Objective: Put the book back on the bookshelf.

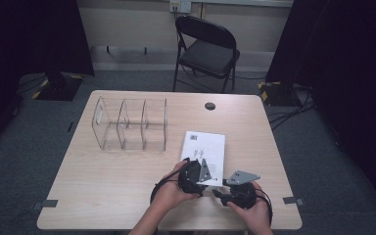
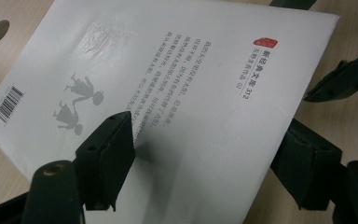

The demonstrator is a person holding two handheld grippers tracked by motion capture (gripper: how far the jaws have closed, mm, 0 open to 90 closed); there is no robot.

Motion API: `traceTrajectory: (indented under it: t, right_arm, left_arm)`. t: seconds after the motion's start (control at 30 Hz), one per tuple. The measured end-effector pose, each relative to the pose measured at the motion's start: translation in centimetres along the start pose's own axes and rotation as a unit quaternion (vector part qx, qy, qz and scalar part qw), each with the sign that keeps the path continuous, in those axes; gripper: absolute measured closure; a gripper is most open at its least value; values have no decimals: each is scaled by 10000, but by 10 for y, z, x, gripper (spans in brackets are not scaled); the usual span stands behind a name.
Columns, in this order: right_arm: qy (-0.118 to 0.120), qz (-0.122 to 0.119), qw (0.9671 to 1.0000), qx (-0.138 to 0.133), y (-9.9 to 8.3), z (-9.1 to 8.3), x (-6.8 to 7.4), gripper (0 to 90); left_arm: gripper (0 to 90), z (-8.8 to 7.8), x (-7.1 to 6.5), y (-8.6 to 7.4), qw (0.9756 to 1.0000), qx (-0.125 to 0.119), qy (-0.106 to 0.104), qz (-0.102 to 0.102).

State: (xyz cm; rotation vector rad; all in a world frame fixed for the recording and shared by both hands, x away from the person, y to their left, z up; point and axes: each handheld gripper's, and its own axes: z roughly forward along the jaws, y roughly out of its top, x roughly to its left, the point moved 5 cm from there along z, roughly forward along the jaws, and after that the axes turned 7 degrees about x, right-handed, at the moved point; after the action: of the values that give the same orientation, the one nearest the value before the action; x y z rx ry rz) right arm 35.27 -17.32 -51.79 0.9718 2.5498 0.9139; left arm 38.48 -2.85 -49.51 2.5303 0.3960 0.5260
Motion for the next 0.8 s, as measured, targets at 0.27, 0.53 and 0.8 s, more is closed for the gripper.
traceTrajectory:
  t: [0.27,0.53,0.8]
  right_arm:
    - [-92,33,10000,7,2,7,0,557]
    - [-70,-68,9998,-170,6,-1,-1,666]
    - [-48,-49,9994,-337,11,-6,-2,671]
  left_arm:
    - [260,-1,0,0,10000,14,4,16]
    - [182,-3,1,-7,9995,-289,-135,-28]
    - [102,0,-3,-8,9995,-70,103,285]
